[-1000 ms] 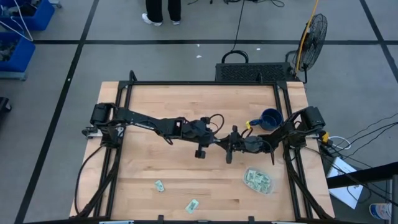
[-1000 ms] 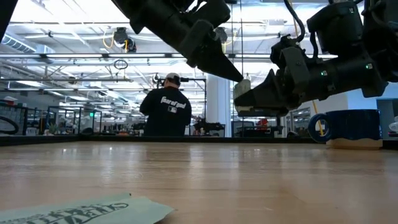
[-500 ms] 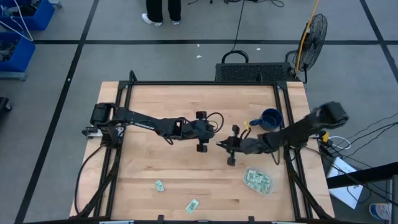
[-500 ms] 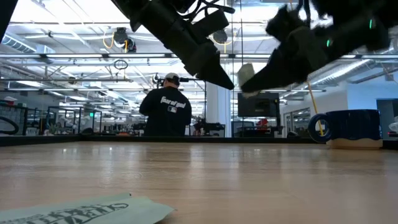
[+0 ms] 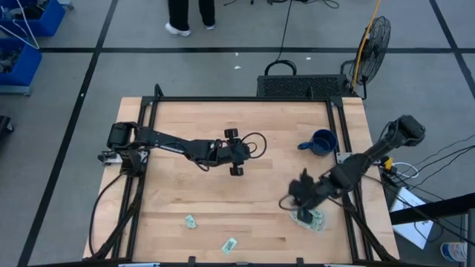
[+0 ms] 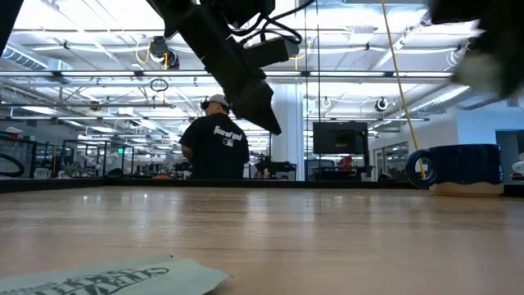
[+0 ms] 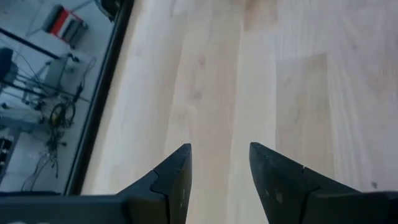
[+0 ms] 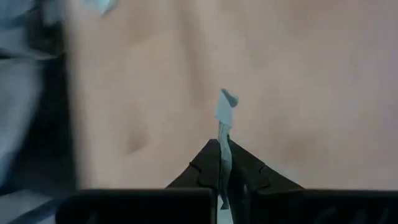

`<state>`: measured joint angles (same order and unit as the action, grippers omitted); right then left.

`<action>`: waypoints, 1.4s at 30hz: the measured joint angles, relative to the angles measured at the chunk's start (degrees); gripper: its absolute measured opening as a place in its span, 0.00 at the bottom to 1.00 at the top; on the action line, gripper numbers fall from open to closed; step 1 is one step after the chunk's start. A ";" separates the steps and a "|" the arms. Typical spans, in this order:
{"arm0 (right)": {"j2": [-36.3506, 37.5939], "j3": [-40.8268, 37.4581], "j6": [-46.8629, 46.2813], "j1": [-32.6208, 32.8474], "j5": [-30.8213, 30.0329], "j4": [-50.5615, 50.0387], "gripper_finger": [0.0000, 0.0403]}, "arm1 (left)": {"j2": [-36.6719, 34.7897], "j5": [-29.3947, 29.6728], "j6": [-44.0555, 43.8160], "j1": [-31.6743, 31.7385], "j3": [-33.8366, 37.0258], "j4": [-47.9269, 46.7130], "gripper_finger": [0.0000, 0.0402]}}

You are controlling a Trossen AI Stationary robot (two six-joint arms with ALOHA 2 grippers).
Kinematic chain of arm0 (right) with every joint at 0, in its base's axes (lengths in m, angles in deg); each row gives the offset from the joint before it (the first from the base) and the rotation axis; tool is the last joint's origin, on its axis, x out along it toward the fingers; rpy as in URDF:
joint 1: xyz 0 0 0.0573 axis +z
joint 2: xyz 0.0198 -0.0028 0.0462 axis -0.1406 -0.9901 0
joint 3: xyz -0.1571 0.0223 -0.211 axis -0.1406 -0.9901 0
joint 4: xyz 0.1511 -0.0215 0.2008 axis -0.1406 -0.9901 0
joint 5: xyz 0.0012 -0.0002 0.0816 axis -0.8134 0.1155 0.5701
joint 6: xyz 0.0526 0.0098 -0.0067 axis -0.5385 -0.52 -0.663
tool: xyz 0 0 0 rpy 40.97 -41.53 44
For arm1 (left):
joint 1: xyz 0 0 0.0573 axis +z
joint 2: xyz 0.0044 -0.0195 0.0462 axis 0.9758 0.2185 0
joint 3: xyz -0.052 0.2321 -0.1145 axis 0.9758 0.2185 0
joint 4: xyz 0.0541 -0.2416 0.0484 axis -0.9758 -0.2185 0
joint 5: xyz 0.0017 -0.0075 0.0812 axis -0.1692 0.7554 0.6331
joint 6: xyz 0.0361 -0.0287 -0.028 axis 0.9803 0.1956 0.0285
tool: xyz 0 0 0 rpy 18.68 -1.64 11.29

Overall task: Pick and place Stevia / Truvia into bins
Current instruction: Put the stevia packet into the transparent container

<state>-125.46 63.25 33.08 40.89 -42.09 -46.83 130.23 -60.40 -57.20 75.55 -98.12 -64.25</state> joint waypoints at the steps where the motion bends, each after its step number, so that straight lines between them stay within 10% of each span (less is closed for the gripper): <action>1: 0.02 0.00 -3.46 1.24 2.86 0.39 0.01 | 0.00 0.00 -0.59 0.00 0.00 -0.50 0.42; 13: -2.82 -0.02 -22.39 9.60 -0.28 -9.17 0.02 | 0.00 -0.49 -2.64 0.00 0.00 1.01 0.42; 32: -4.95 -0.11 -13.42 8.06 -0.07 -1.45 0.26 | -0.05 0.84 1.72 0.00 0.00 0.61 0.42; 42: 0.07 -0.11 -1.82 3.02 -6.47 0.20 0.26 | -7.98 -0.85 -5.96 -1.37 0.00 -17.45 0.42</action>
<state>-125.39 63.14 31.26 43.91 -48.56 -46.63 122.25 -61.25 -63.16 74.18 -98.12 -81.69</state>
